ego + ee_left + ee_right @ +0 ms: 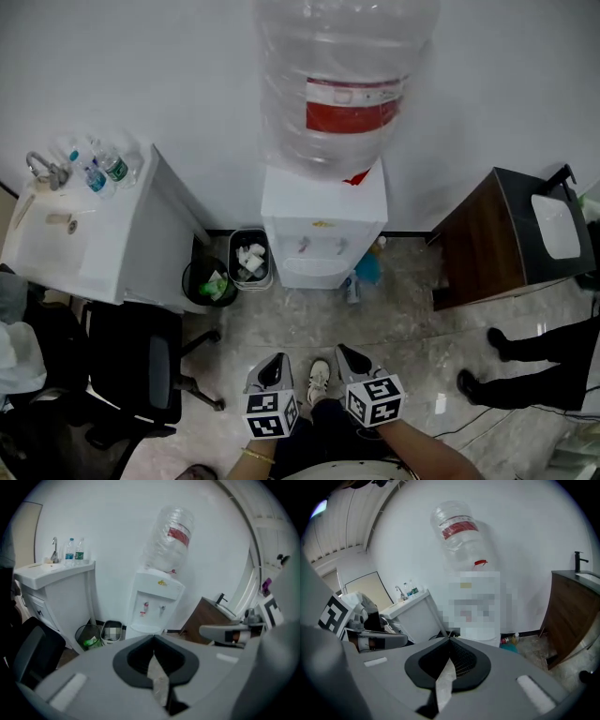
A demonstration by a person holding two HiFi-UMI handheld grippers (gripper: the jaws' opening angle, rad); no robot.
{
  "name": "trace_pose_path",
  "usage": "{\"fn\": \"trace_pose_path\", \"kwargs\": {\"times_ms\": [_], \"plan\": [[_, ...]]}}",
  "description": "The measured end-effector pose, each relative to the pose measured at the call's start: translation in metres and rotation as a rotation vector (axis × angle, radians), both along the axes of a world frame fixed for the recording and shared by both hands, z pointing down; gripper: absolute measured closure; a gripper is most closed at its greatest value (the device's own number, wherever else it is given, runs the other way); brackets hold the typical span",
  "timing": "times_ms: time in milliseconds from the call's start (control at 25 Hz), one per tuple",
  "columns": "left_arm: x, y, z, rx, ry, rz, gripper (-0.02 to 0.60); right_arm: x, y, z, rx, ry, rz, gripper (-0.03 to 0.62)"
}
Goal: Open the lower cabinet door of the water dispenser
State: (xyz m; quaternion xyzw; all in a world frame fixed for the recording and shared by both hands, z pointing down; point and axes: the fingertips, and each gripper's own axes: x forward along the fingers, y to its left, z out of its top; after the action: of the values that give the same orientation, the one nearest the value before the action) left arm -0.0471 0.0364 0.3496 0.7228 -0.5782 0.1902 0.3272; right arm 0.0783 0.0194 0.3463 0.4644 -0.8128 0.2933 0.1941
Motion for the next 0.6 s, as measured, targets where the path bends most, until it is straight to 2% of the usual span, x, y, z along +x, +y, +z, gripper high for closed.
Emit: {"fn": "trace_pose_path", "kwargs": {"times_ms": [240, 480, 560, 600], "plan": [[0.016, -0.044, 0.075, -0.081, -0.006, 0.025, 0.574, 0.029, -0.061, 0.083, -0.061, 0.043, 0.076, 0.595], [0.019, -0.086, 0.184, -0.121, 0.028, 0.056, 0.574, 0.039, -0.125, 0.186, -0.068, 0.016, 0.126, 0.589], [0.026, -0.098, 0.219, -0.132, 0.04, 0.069, 0.575, 0.044, -0.144, 0.225, -0.081, 0.008, 0.132, 0.506], [0.03, -0.102, 0.236, -0.137, 0.037, 0.079, 0.575, 0.048, -0.152, 0.246, -0.088, 0.018, 0.139, 0.505]]}}
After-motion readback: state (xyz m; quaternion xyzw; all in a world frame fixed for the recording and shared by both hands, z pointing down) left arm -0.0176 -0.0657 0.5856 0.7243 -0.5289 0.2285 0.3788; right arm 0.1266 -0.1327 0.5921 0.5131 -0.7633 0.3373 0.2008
